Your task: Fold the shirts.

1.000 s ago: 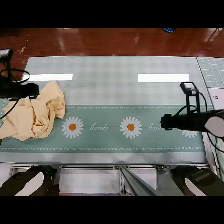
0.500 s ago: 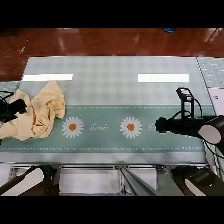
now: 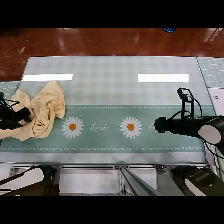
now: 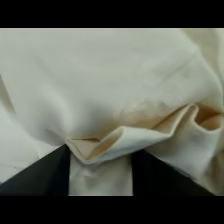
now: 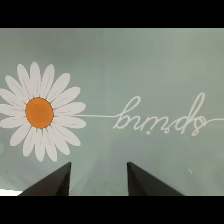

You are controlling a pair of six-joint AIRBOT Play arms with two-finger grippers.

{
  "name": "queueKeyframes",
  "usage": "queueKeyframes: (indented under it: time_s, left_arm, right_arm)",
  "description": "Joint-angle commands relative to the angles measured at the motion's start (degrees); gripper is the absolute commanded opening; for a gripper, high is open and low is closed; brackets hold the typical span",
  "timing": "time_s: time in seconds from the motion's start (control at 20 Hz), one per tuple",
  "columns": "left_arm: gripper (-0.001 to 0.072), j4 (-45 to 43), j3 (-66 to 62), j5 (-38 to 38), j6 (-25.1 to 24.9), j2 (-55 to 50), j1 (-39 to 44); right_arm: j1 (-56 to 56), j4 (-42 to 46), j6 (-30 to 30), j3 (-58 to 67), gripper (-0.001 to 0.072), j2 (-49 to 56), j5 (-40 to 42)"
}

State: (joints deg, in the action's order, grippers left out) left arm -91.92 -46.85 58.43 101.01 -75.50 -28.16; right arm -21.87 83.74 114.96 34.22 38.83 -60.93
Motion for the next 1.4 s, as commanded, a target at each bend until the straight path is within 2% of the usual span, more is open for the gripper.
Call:
queueKeyframes:
  time_s: [0.0, 0.05, 0.3, 0.4, 0.45, 0.75, 1.0, 1.15, 1.25, 1.35]
  left_arm:
    - [0.0131, 8.5, 0.11, 0.68, -5.57, -2.54, -0.09]
    - [0.0027, 11.37, -0.44, 0.61, -6.45, -1.88, -0.04]
    - [0.0026, 33.05, -10.84, -0.39, -13.94, 6.69, 0.74]
    - [0.0026, 39.43, -16.98, -1.25, -18.45, 10.95, 1.79]
    - [0.0026, 41.46, -20.13, -1.44, -18.97, 12.68, 2.34]
    - [0.0026, 42.73, -41.31, -0.15, -19.56, 18.4, 10.36]
    - [0.0026, 43.54, -56.85, -2.25, -19.39, 18.34, 22.1]
    - [0.0027, 46.71, -58.21, -2.03, -17.18, 18.45, 28.09]
    - [0.0027, 50.99, -56.65, -3.13, -18.38, 18.43, 34.32]
    - [0.0027, 51.43, -53.46, -5.7, -19.58, 18.45, 41.51]
  right_arm:
    - [-0.02, -0.17, 0.35, 0.0, 0.0408, -0.07, 0.33]
    - [-0.02, -0.31, 0.33, 0.0, 0.0408, -0.07, 0.46]
    - [-0.02, 0.42, 0.28, 1.84, 0.0408, -0.07, 3.61]
    - [-0.02, 1.75, 0.31, 3.96, 0.0408, -0.07, 4.17]
    - [-0.02, 2.03, 0.28, 5.03, 0.0408, -0.07, 4.5]
    - [-0.02, 2.05, -1.86, 10.78, 0.0408, -0.13, 4.17]
    - [-0.02, 2.36, -3.17, 15.67, 0.0408, -0.15, 3.96]
    - [-0.02, 6.67, -1.62, 17.86, 0.0408, -1.95, 3.82]
    - [-0.02, 12.5, 2.27, 18.6, 0.0408, -4.66, 3.54]
    - [-0.02, 18.12, 6.29, 18.62, 0.0408, -7.45, 2.14]
